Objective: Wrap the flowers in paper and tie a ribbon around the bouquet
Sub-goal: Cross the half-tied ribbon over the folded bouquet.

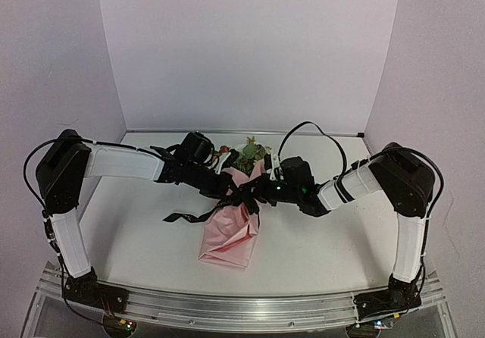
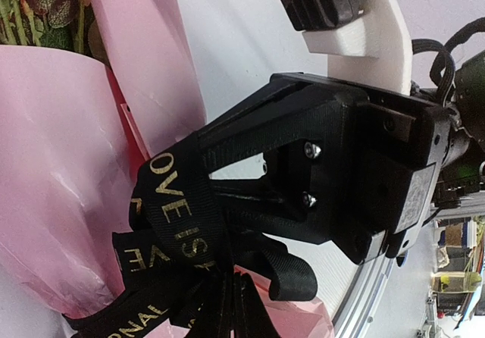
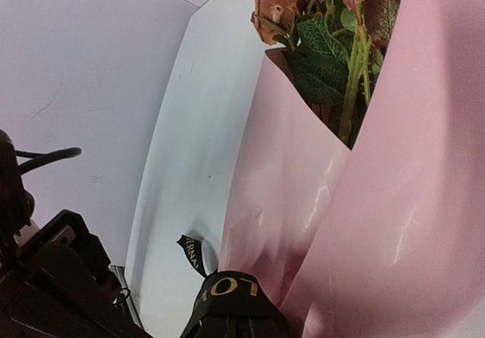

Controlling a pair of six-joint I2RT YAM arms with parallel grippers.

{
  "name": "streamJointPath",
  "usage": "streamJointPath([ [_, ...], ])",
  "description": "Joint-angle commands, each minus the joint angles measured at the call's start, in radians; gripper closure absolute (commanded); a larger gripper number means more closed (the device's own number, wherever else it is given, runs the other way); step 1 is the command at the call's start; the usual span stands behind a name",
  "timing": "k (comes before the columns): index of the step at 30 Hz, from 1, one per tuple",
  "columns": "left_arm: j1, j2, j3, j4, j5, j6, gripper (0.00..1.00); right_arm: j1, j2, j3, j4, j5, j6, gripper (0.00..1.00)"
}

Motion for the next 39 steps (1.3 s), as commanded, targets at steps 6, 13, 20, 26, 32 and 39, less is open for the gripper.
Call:
streamJointPath([
  [6,-0.002,-0.03,0.053,0.01,-0.036,0.028,0.81,-0.001,-0.002,-0.001,0.08,0.034,-0.081,1.0],
  [13,-0.001,-0.059,0.059,0.013,-0.072,0.038,0.69,-0.001,0.023,0.015,0.079,0.02,-0.085,1.0],
  [20,-0.001,-0.086,0.058,0.019,-0.062,0.048,0.59,-0.001,0.025,0.018,0.079,0.017,-0.088,1.0],
  [26,-0.001,-0.108,0.06,0.027,-0.05,0.051,0.53,-0.001,0.025,0.015,0.079,0.018,-0.085,1.0],
  [32,0.004,-0.138,0.046,0.045,-0.094,0.032,0.52,-0.001,0.024,0.014,0.079,0.018,-0.085,1.0],
  [39,0.094,-0.105,0.044,0.003,-0.266,-0.084,0.68,-0.001,0.025,0.017,0.079,0.013,-0.086,1.0],
])
